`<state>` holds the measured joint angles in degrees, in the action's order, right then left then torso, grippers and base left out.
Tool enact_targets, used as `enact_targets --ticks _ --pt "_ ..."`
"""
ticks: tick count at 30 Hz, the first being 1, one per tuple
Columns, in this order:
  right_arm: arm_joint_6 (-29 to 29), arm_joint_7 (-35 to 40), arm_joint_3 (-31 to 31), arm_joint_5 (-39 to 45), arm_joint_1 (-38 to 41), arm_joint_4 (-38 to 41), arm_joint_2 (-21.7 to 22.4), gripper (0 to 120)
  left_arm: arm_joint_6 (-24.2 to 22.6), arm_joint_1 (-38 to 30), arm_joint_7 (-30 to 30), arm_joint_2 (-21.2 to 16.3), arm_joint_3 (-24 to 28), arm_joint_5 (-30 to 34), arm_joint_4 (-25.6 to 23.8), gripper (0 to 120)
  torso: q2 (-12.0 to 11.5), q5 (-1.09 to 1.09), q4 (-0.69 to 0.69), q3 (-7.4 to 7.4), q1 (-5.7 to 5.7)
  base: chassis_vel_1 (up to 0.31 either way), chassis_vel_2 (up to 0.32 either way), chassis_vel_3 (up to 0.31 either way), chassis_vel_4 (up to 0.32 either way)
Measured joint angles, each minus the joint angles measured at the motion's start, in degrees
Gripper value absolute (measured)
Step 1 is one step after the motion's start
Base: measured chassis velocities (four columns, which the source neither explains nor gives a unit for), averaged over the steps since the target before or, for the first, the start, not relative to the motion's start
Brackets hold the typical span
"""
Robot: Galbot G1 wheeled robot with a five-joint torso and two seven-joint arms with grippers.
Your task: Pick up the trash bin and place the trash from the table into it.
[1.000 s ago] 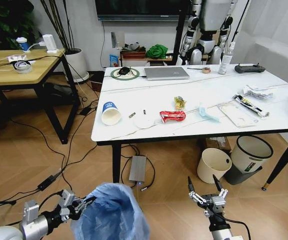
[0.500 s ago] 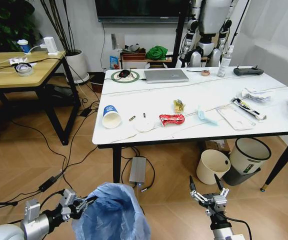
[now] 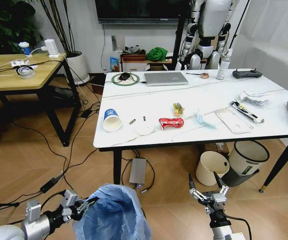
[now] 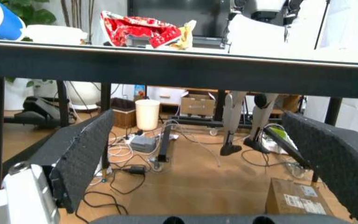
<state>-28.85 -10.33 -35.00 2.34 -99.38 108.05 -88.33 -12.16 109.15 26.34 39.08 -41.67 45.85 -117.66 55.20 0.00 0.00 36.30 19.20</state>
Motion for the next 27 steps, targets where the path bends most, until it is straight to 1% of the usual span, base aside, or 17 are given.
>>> enact_targets --ticks 6,10,12,18,20,25,27 --pt "0.4 0.0 0.5 -1.8 -0.5 0.2 -0.4 100 0.1 -0.1 0.1 0.3 0.2 0.5 0.1 0 1.5 0.00 0.00 0.86 0.69 0.000 0.000 0.000 0.000" --pt "0.5 0.0 0.9 -3.0 -0.8 0.8 -0.8 100 0.2 0.2 0.2 0.2 -0.4 1.1 -0.9 0 2.8 0.02 0.00 1.61 1.25 0.000 0.000 0.000 0.000" --pt "0.6 0.0 0.9 -3.2 -1.0 1.1 -0.8 100 0.1 0.2 0.1 0.3 -0.5 1.3 -1.2 0 3.1 0.02 0.00 1.75 1.36 0.000 0.000 0.000 0.000" --pt "1.4 0.9 0.5 -2.9 -1.1 2.8 0.8 100 -0.3 1.0 -0.7 0.6 -0.7 1.6 -2.1 0 5.1 0.00 0.00 2.86 2.23 0.000 0.000 0.000 0.000" --pt "1.5 1.0 0.4 -2.7 -1.1 2.8 1.0 100 -0.3 1.1 -0.8 0.7 -0.7 1.6 -2.1 0 5.3 0.00 0.00 2.99 2.33 0.000 0.000 0.000 0.000" --pt "1.3 1.8 0.3 -2.6 -1.0 2.7 1.8 100 -0.7 1.0 -1.7 0.8 -0.5 2.5 -2.0 0 7.0 0.00 0.00 3.91 3.08 0.000 0.000 0.000 0.000" --pt "1.3 1.8 0.3 -2.6 -0.9 2.7 1.8 100 -0.8 0.9 -1.8 0.7 -0.5 2.6 -1.9 0 7.3 0.00 0.00 4.06 3.20 0.000 0.000 0.000 0.000"
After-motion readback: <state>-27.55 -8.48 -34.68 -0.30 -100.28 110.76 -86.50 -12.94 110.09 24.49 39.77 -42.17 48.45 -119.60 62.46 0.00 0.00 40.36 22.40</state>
